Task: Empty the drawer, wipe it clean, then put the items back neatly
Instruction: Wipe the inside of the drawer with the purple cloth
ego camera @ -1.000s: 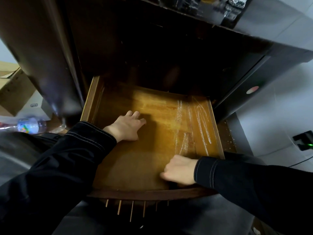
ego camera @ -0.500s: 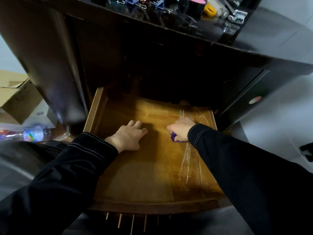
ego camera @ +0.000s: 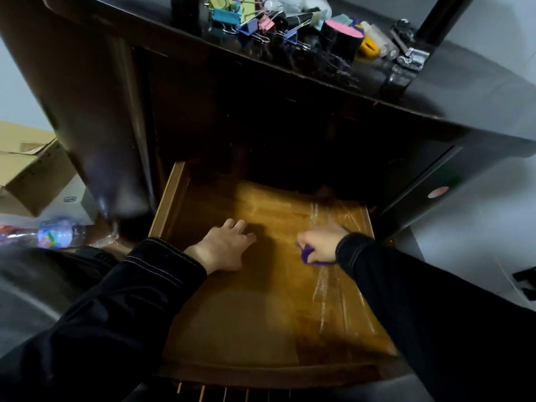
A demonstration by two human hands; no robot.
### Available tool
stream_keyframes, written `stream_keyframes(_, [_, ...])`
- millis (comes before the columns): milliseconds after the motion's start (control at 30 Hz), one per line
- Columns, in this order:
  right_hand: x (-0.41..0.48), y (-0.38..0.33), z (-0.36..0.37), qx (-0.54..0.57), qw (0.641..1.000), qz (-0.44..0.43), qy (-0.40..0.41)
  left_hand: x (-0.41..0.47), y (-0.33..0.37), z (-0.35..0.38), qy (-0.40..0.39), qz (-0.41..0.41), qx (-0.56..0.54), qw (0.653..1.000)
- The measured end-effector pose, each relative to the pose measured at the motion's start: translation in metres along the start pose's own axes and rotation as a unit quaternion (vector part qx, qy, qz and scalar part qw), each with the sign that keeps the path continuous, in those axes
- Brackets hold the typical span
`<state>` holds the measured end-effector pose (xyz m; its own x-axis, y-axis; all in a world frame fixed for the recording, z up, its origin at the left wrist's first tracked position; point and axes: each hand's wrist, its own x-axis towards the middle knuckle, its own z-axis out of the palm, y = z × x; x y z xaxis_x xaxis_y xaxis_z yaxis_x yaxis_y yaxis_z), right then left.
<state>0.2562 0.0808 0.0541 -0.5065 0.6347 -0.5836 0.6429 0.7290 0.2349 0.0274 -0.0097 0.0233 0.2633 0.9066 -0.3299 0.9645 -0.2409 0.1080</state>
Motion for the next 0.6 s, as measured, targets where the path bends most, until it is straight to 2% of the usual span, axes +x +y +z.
stream_keyframes(100, [0.031, 0.022, -0.012, -0.008, 0.997, 0.073, 0.001, 0.000, 0.000, 0.001, 0.006, 0.002, 0.000, 1.000])
stream_keyframes(200, [0.029, 0.013, -0.008, -0.001, 0.997, 0.074, -0.012, -0.001, 0.000, 0.001, 0.007, 0.004, 0.001, 1.000])
stream_keyframes(267, [0.011, -0.004, 0.002, 0.025, 0.998, 0.038, -0.035, -0.002, 0.000, 0.000, 0.005, 0.005, 0.000, 1.000])
stream_keyframes(400, [-0.030, -0.048, 0.030, -0.012, 0.994, -0.078, -0.074, -0.003, 0.001, -0.003, -0.005, 0.005, -0.003, 1.000])
stream_keyframes(467, [-0.036, -0.048, 0.032, 0.006, 0.992, -0.097, -0.077, -0.004, 0.001, -0.004, -0.009, 0.004, -0.002, 1.000])
stream_keyframes(533, [-0.031, -0.032, 0.024, 0.043, 0.995, -0.069, -0.057, -0.004, 0.001, -0.003, -0.012, 0.003, -0.002, 1.000])
stream_keyframes(600, [-0.011, -0.009, 0.016, 0.044, 0.999, -0.001, 0.006, -0.003, 0.000, -0.002, -0.013, 0.001, -0.002, 1.000])
